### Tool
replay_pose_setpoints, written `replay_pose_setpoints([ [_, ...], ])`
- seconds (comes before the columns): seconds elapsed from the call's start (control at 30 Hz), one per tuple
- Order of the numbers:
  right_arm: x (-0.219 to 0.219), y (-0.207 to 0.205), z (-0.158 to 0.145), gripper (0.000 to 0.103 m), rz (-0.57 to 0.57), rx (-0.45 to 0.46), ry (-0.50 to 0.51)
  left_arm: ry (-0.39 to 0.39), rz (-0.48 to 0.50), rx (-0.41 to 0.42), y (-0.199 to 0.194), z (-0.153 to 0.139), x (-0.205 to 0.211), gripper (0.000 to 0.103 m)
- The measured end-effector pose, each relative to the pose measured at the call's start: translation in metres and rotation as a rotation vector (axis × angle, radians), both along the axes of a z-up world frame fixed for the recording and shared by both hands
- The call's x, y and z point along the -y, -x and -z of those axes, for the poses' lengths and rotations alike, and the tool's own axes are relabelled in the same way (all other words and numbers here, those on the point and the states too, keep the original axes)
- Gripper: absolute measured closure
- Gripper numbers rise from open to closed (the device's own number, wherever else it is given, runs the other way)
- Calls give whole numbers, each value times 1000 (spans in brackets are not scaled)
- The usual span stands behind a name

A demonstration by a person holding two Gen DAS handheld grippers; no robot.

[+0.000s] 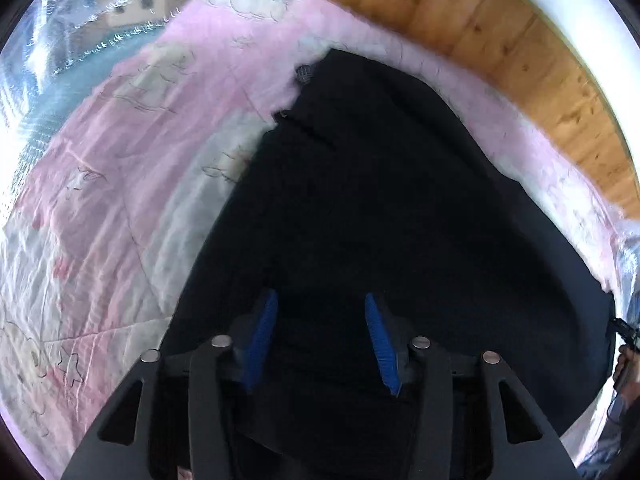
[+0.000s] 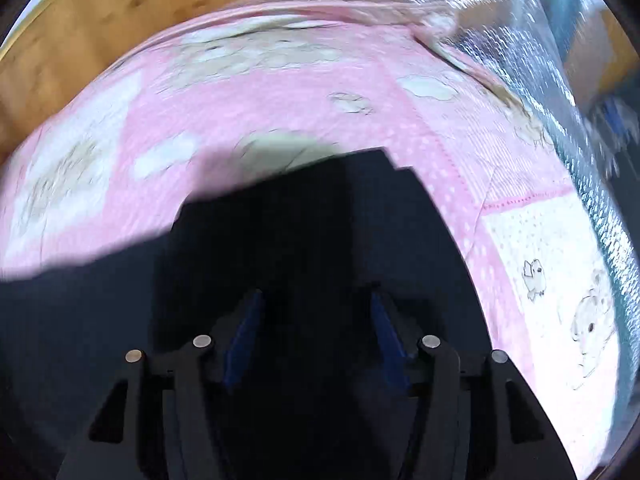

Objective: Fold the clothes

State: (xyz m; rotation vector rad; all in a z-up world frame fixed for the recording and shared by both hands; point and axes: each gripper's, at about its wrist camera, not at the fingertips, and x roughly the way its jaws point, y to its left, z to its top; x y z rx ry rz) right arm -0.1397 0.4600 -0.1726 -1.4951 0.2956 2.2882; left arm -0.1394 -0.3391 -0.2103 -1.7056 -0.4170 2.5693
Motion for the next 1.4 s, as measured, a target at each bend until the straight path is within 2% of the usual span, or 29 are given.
replay_pose_setpoints([
  [0.07, -2, 4, -2, 48, -4, 12, -5, -11, -39, 10, -5, 0, 6, 70],
  [0.17, 15, 9, -30, 57, -63, 7, -29, -65, -76, 30, -6, -10, 9, 70],
  [0.23, 29, 10, -46, 57, -116, -4, -36, -102, -89, 18, -4, -22, 10, 65],
  [0.27, 39, 6, -43, 56, -159, -15, -22, -91, -100, 18, -3, -25, 15, 54],
  [0.33, 45, -1, -23, 51, -175, 23, -25, -48, -129, 33, -1, -27, 29, 43],
  [0.37, 45, -4, -17, 40, -164, 41, -24, -27, -144, 40, 1, -28, 36, 43],
  [0.43, 34, -4, -19, 41, -60, 79, -16, -62, -156, 40, 7, -29, 50, 43],
  [0.47, 33, -3, -22, 42, -25, 91, -22, -64, -132, 17, 16, -35, 53, 43],
  [0.53, 52, -2, -34, 42, -29, 83, -64, -47, -60, -47, 38, -49, 55, 43],
  [0.6, 77, 3, -47, 42, -45, 58, -41, -40, 45, -90, 73, -56, 51, 37],
  [0.8, 179, 11, -68, 41, -84, 31, 94, -10, 307, -78, 194, -31, 18, 36],
  [0.93, 242, 6, -61, 41, -117, 66, 114, -56, 396, -37, 226, -6, 1, 36],
  [1.03, 277, -13, -54, 41, -99, 89, 136, -22, 451, -51, 222, 2, -11, 36],
  [1.07, 283, -18, -51, 41, -87, 93, 144, -65, 446, -50, 221, 2, -7, 36],
  [1.1, 290, -22, -48, 41, -75, 94, 154, -128, 436, -47, 222, 0, -2, 42],
  [1.13, 297, -27, -47, 41, -62, 90, 166, -215, 425, -43, 221, -2, 4, 81],
  [1.17, 305, -31, -47, 41, -52, 86, 178, -311, 413, -37, 220, -6, 10, 95],
  [1.2, 314, -35, -48, 41, -51, 81, 185, -407, 401, -31, 219, -9, 17, 95],
  [1.27, 328, -35, -48, 41, -63, 83, 190, -515, 327, -17, 219, -3, 32, 96],
  [1.33, 343, -32, -48, 41, -81, 89, 190, -522, 273, 17, 218, 7, 41, 96],
  [1.4, 354, -24, -53, 41, -106, 87, 183, -517, 249, 17, 216, 7, 48, 94],
])
